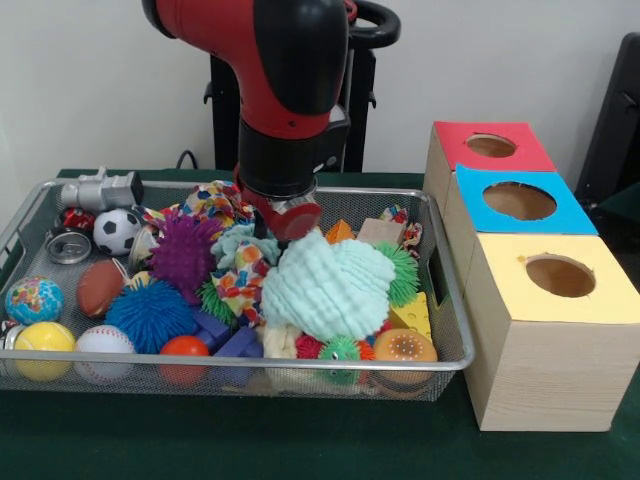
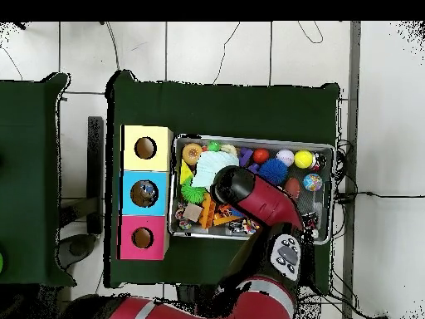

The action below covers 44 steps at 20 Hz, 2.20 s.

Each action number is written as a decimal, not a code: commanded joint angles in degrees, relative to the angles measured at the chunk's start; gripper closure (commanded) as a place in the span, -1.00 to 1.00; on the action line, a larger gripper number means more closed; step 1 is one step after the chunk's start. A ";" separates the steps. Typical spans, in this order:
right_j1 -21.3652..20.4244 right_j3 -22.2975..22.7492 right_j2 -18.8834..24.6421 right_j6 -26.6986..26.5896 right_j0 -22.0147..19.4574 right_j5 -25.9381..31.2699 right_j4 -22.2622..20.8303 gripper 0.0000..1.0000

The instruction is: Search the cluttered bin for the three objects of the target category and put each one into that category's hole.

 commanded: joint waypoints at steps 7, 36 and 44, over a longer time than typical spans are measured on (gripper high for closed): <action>2.10 6.73 9.62 9.71 -1.49 -1.66 3.65 1.00; 9.91 -6.00 -1.38 -7.24 -11.27 -14.92 -33.10 1.00; 11.58 -12.32 0.10 -8.46 -14.98 -15.18 -42.62 1.00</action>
